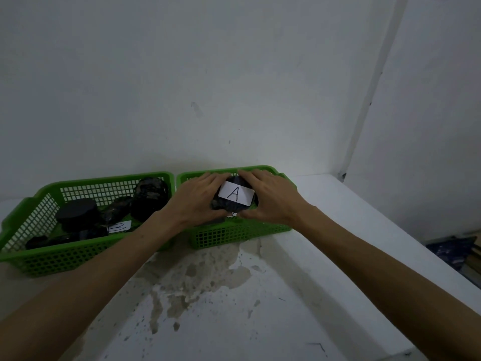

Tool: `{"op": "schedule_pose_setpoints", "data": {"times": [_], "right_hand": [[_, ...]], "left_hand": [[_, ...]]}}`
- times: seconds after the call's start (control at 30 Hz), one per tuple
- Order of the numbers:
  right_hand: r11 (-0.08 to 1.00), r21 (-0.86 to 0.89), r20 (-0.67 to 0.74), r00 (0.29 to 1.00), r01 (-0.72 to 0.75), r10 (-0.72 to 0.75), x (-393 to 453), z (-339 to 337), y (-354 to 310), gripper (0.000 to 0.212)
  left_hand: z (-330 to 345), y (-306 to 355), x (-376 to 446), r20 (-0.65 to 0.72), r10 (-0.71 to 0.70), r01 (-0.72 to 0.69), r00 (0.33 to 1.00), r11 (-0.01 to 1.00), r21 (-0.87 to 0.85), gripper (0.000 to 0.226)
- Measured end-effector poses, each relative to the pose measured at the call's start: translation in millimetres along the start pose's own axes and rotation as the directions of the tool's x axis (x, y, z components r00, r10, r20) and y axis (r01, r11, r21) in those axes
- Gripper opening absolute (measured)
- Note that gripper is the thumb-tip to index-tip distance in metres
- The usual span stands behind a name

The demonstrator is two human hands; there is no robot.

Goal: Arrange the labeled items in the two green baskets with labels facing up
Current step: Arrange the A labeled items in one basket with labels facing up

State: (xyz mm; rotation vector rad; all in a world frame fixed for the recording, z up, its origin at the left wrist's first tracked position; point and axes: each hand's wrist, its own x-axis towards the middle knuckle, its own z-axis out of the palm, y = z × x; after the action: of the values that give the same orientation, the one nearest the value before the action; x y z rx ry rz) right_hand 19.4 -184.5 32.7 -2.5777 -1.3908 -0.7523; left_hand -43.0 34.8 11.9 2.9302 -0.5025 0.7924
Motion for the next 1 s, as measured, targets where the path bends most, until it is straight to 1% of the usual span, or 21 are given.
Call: {"op": "schedule_pose_setpoints", "data": {"times": [0.07,0.13,0.2,0.27,0.33,0.4,0.47,0.5,0.6,0.67,0.73,0.83,0.93,1.0], "right_hand": [[0.999,-0.051,0.004,1.0,0.014,-0.014,4,6,5,0.083],[0.997,-0.04,0.05,0.996,-0.07,0.072,9,9,12,0.074],[0.981,0.012,0.163,0.968,-0.195,0.19,17,14,23,0.064],[0.95,0.1,0.352,0.903,-0.297,0.245,26,21,34,0.06],[0.902,0.192,0.506,0.827,-0.386,0.246,35,32,43,0.059],[0.877,0.218,0.592,0.773,-0.428,0.23,44,42,48,0.062],[0.879,0.194,0.662,0.719,-0.436,0.211,51,51,51,0.069],[0.888,0.167,0.692,0.692,-0.428,0.204,53,54,52,0.07],[0.924,0.065,0.749,0.63,-0.378,0.205,57,65,52,0.059],[0.928,0.044,0.758,0.618,-0.37,0.21,59,68,54,0.053],[0.928,0.024,0.764,0.606,-0.372,0.223,59,69,56,0.052],[0.927,-0.01,0.789,0.567,-0.375,0.238,58,67,58,0.05],[0.924,-0.019,0.81,0.535,-0.383,0.238,55,65,58,0.048],[0.92,-0.009,0.811,0.535,-0.391,0.235,53,61,59,0.042]], "left_hand": [[1,0,-1,0.029,-0.035,0.036,0.999,0.999,-0.027,0.105],[2,-3,-3,0.095,-0.097,0.1,0.991,0.994,-0.033,0.113],[4,-10,-5,0.155,-0.151,0.155,0.976,0.988,-0.016,0.103],[8,-20,-6,0.211,-0.179,0.182,0.961,0.983,0.005,0.083],[11,-29,-7,0.284,-0.206,0.207,0.936,0.978,0.024,0.069],[15,-34,-8,0.367,-0.217,0.229,0.905,0.973,0.011,0.066],[17,-37,-7,0.44,-0.211,0.245,0.873,0.969,-0.021,0.068],[17,-37,-7,0.469,-0.207,0.248,0.859,0.968,-0.027,0.07],[19,-37,-3,0.508,-0.206,0.248,0.837,0.969,-0.016,0.075],[19,-36,0,0.521,-0.204,0.245,0.829,0.969,-0.011,0.077],[18,-36,2,0.537,-0.196,0.238,0.82,0.971,-0.01,0.077],[19,-33,4,0.572,-0.181,0.234,0.8,0.972,-0.019,0.072],[20,-28,6,0.592,-0.166,0.19,0.789,0.982,0.023,0.067],[20,-27,7,0.615,-0.173,0.178,0.769,0.983,0.054,0.068]]}}
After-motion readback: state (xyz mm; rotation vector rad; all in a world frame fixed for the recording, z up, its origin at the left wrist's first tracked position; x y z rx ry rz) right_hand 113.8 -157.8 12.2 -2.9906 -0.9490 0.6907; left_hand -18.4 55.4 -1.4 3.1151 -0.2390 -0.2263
